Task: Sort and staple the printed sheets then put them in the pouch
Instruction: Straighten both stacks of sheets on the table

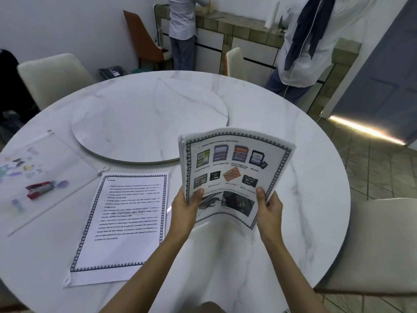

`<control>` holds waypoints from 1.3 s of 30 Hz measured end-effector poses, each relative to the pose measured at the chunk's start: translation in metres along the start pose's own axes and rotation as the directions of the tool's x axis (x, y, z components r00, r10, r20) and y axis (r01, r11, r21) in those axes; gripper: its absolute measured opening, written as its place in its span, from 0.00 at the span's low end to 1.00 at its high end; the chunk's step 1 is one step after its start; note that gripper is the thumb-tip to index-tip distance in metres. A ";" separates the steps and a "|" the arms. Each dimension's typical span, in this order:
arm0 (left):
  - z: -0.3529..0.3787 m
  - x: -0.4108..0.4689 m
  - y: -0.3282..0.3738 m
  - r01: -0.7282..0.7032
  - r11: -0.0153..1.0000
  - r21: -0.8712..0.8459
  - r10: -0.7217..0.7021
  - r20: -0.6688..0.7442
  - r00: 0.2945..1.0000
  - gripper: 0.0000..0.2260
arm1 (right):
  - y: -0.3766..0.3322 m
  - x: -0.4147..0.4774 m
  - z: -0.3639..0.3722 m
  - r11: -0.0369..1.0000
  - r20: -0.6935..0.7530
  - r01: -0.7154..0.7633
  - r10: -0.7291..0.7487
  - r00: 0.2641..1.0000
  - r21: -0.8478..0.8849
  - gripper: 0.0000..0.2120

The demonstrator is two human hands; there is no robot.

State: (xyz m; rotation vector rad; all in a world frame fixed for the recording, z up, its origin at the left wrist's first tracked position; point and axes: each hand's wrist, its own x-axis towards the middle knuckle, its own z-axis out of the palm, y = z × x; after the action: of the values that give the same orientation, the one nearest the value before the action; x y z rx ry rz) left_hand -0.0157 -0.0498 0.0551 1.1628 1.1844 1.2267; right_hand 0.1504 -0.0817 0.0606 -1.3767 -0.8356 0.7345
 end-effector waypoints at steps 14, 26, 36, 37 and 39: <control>-0.010 -0.013 -0.026 0.036 0.994 0.103 -0.035 -0.009 0.999 0.15 | 0.018 -0.016 -0.007 0.998 0.013 -0.048 0.049 0.999 -0.049 0.08; -0.021 -0.012 -0.040 0.056 0.969 0.241 -0.070 0.048 0.996 0.16 | 0.030 -0.018 -0.007 0.981 0.009 -0.121 0.124 0.992 -0.152 0.09; -0.017 -0.010 -0.050 0.205 0.808 0.552 -0.300 0.088 0.950 0.13 | 0.046 0.013 -0.022 0.794 0.094 -0.208 0.316 0.944 -0.572 0.14; -0.016 -0.011 -0.054 0.242 0.780 0.577 -0.345 0.074 0.936 0.14 | 0.050 0.012 -0.022 0.769 0.095 -0.219 0.341 0.935 -0.601 0.14; -0.017 -0.014 -0.063 0.299 0.724 0.621 -0.418 0.051 0.907 0.15 | 0.058 0.010 -0.024 0.730 0.089 -0.246 0.387 0.918 -0.638 0.14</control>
State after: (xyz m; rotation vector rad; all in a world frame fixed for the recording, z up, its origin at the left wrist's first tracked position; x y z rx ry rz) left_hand -0.0298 -0.0645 -0.0087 1.3786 1.6251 0.4182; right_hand 0.1777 -0.0816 0.0032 -2.1023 -1.0846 0.9354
